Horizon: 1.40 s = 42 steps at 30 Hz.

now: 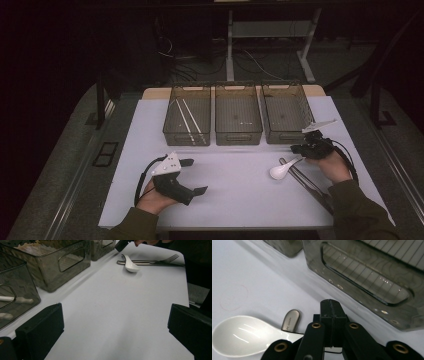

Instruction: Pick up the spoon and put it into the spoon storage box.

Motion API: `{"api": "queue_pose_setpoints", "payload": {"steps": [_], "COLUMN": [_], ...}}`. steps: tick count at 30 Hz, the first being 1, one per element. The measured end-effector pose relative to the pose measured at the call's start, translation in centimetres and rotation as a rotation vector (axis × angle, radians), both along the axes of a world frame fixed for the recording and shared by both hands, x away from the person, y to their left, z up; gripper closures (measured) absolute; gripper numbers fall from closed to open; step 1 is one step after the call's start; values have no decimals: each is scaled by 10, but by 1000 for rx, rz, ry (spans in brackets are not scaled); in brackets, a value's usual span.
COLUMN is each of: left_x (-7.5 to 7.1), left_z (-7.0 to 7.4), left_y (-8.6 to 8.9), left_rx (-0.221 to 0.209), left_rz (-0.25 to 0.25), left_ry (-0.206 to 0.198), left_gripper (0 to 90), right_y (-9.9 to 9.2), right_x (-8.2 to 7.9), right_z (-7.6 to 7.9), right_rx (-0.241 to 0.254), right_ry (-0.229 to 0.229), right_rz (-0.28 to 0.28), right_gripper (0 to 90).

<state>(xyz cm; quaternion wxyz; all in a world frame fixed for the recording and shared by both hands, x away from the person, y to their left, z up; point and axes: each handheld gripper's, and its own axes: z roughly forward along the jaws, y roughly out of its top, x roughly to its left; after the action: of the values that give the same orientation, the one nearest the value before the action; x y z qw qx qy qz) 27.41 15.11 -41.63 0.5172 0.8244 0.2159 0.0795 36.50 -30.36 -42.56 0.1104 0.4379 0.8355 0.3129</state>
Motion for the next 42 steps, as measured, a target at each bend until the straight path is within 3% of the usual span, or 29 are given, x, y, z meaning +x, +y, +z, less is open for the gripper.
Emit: {"api": "queue_pose_setpoints", "payload": {"steps": [7,15,26,37,42], "left_x": [0,0,0,-1,-1], "left_z": [0,0,0,1,1], "left_y": [-1,-1,0,0,0], "left_rx": [4,2,-2,-4,2], "left_rz": [-4,-3,-3,-1,-3], "left_ry": [1,0,-2,-3,-7], "left_gripper": [0,0,0,0,0], "right_y": [-4,-4,-9,-15,-19], "right_x": [0,0,-13,-33,-38], "right_z": [-8,-11,-11,-8,-4], "right_rx": [-19,-43,-60,-60,-37], "right_ry": [40,55,85,78,65], "right_rz": [-8,-4,11,25,17], "right_gripper": [896,896,896,896,895]}}
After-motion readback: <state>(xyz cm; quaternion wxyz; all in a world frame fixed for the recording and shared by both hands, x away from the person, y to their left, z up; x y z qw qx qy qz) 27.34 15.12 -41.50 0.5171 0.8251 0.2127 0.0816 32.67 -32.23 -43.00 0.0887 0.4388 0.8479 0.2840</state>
